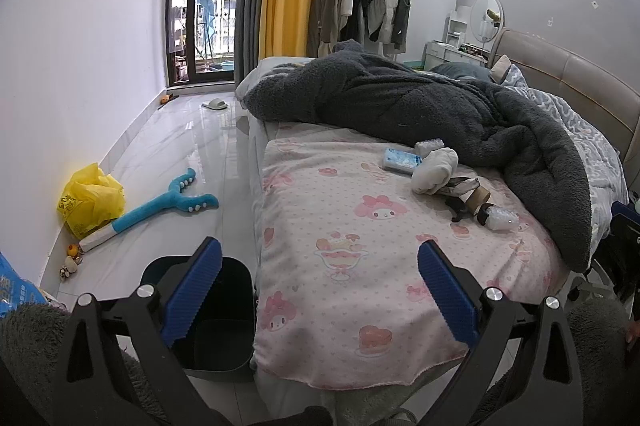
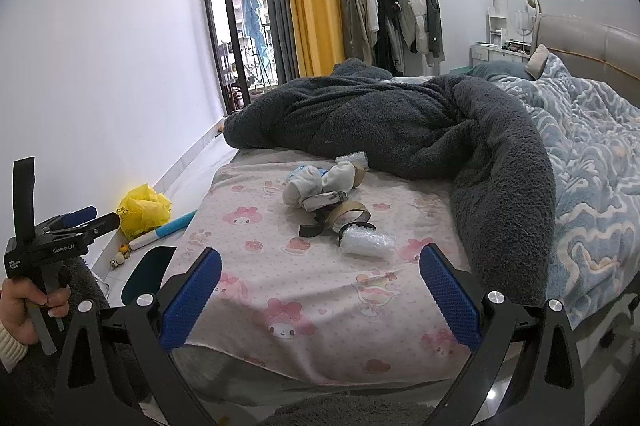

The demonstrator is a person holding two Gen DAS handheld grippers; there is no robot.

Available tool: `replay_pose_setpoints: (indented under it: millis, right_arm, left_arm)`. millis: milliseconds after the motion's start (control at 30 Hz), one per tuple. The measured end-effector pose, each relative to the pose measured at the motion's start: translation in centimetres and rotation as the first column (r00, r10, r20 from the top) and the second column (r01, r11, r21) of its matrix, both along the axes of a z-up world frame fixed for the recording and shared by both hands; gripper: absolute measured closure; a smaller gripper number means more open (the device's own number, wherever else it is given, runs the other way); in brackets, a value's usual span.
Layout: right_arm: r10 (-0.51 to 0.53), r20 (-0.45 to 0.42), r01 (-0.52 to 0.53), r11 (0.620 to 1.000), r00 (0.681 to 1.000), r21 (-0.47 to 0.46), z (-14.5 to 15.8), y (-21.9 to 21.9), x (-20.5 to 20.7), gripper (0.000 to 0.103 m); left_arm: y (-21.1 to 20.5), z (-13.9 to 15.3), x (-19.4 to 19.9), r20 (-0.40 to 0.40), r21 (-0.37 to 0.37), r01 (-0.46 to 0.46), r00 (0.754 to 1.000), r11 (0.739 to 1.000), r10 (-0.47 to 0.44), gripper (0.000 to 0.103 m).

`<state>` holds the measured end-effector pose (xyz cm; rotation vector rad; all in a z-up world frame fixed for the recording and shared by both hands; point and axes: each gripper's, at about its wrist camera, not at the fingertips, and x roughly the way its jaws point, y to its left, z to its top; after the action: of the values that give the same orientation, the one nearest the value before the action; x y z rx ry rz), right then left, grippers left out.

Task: Collect trash

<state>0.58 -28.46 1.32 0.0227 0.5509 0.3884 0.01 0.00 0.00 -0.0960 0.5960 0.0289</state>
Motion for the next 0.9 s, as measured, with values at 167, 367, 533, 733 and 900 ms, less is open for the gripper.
replay_pose_setpoints:
  millis: [167,367,533,733,900]
  right_arm:
    - [0.000,-0.001,0.000,1.000,1.000,0.000,0.02,-0.03,0.01,0.003]
    - [0.001,-0.001,-0.001,1.000,1.000,0.001,0.02,-0.07,0.01,0.003]
    - [0.001,-0.001,-0.001,1.000,1.000,0.001,0.02,-0.08,0.03,0.003]
    - [0.000,-0.002,0.000,1.000,1.000,0.002,-0.11,-0.02,0.10,0.003]
    - [0.001,-0.002,-0.001,1.000,1.000,0.001,-0.11,0.00,0.08,0.003]
  left_arm:
    - [0.00,0.00,0.00,0.000,0.000,-0.001,1.000,1.000,0.001,0.003]
    - [0.00,0.00,0.00,-0.001,0.000,-0.001,1.000,1.000,0.001,0.003]
    - [0.00,0.00,0.00,-0.001,0.000,-0.001,1.000,1.000,0.001,0.003]
    - [0.00,-0.01,0.01,-0.001,0.000,0.000,1.000,1.000,0.000,0.003]
    - [-0.01,-0.04,-0.02,-0.005,-0.002,-0.001,1.000,1.000,0.001,0.003]
